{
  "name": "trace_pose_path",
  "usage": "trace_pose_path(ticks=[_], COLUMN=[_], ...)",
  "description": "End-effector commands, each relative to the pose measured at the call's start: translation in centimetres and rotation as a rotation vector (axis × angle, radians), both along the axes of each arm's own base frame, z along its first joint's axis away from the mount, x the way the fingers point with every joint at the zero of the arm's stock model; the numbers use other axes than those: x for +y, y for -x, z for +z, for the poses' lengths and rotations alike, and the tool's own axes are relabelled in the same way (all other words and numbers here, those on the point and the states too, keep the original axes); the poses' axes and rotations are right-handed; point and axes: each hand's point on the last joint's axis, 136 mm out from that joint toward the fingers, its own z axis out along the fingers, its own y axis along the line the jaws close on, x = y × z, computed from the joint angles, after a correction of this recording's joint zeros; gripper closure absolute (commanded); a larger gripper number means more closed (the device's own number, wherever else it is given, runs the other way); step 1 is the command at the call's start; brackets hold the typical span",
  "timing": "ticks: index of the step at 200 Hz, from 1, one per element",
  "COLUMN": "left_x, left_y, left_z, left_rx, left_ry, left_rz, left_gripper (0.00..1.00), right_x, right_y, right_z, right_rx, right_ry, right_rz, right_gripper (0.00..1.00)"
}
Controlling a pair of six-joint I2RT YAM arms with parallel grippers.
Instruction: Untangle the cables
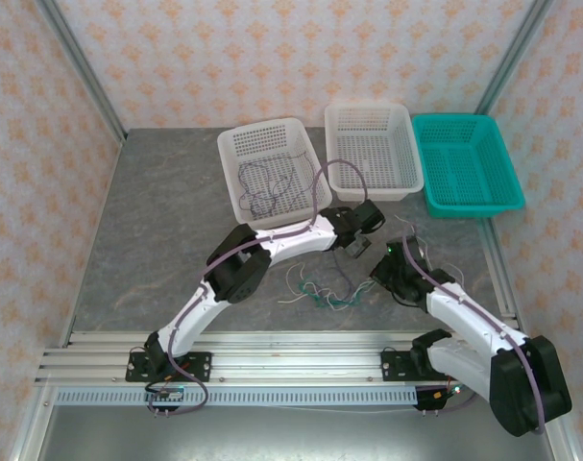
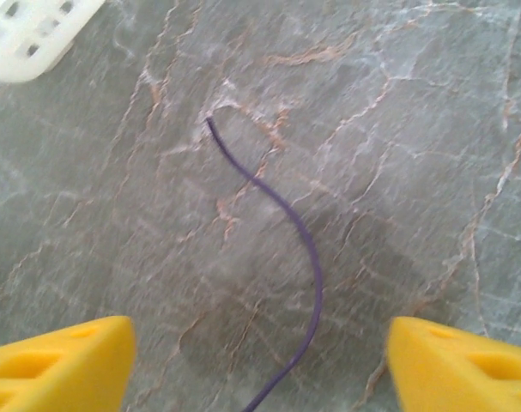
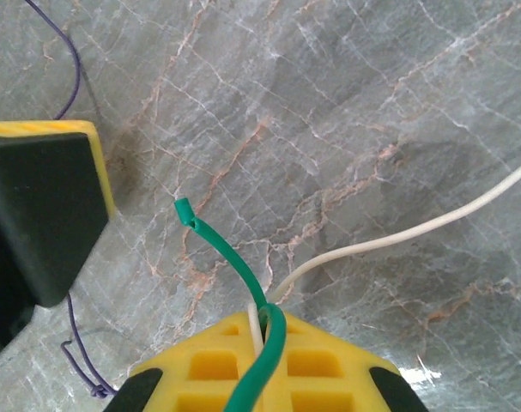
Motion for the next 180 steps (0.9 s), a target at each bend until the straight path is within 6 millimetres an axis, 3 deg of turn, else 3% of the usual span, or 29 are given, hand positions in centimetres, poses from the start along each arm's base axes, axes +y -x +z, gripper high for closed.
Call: trace_pose_path(ticks=[1,33,62,78,101,123,131,136,180], left_x=[1.1,0.5,0.1,-0.2,0.2,2.4,3.4,4.5,12.7], left_y=[0.5,0.9,0.8,1.0,1.3,1.9,2.0,2.4,4.1], left_z=[-2.3,-1.9,0.9,4.8,13.3,21.1,22.6,24.9,31.2], left_rx=[0.080,0.109,0.091,0.069,-0.023,-0.128,-0.151,-0.184,-0.270], left_ry=[-0.050,-0.015,0.030,0.105,0.261,0.377,0.393,0.424,0.516], left_rz=[-0.017,-0.035,-0.027,-0.019,0.022,0.066,0.084,0.097,0.254], left_gripper=[0.40,0.66,1.00,1.00,1.00,1.00,1.00,1.00,1.00], right_x=[-0.7,-1.5,-3.2,-4.4,-5.9,-6.9,-7.2,-7.4,-9.4], right_y=[0.7,0.6,0.6,0.6,0.0,-1.2,-1.7,-2.0,-3.5], right_z=[-0.4,0.1,0.5,0.5,0.5,0.3,0.3,0.2,-0.4], right_rx=[0.028,0.028,0.038,0.045,0.056,0.066,0.068,0.071,0.122], right_ry=[0.012,0.039,0.085,0.099,0.083,0.055,0.051,0.049,0.074], right_rz=[-0.029,-0.080,-0.180,-0.260,-0.355,-0.416,-0.432,-0.442,-0.515], right_gripper=[1.00,1.00,1.00,1.00,1.00,1.00,1.00,1.00,1.00])
